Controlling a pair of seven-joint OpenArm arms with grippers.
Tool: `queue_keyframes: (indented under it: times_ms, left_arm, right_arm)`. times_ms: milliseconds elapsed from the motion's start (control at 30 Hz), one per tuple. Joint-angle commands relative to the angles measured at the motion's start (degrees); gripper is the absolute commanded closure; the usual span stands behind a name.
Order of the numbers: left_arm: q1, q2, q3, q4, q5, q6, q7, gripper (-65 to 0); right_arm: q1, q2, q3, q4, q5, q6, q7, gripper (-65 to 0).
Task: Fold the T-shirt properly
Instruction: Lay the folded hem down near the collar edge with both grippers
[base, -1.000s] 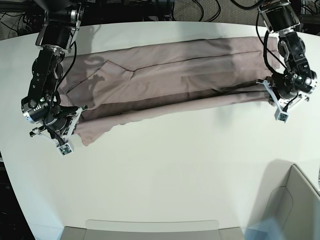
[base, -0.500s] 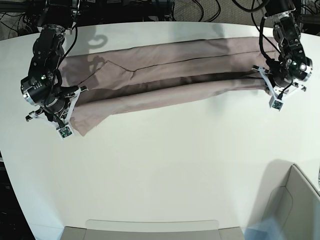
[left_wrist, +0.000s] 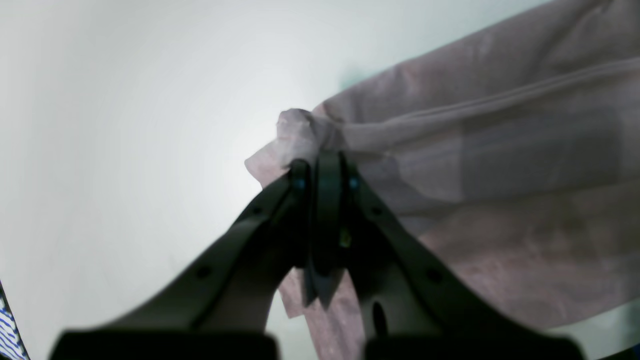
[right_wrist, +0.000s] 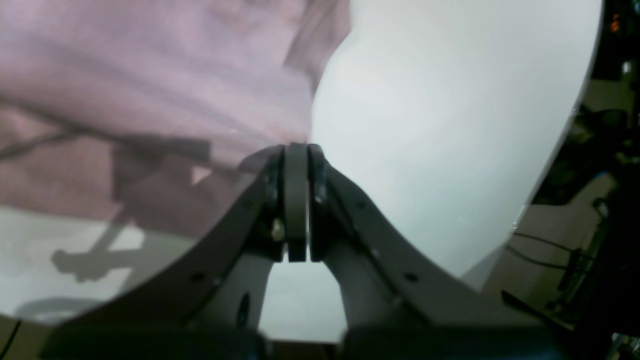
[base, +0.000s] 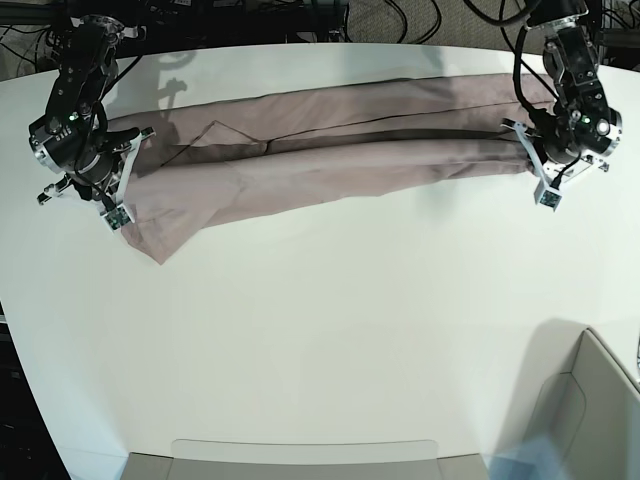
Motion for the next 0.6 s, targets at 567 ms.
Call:
queue_keyframes:
  times_ms: [567]
  left_arm:
    - [3.3,-0.7,-0.3,1.0,0.7,0.2,-0.5,-7.8]
  right_arm:
    - [-5.4,0.5,0.4,0.8,-0.7,1.0,0.3,0.0]
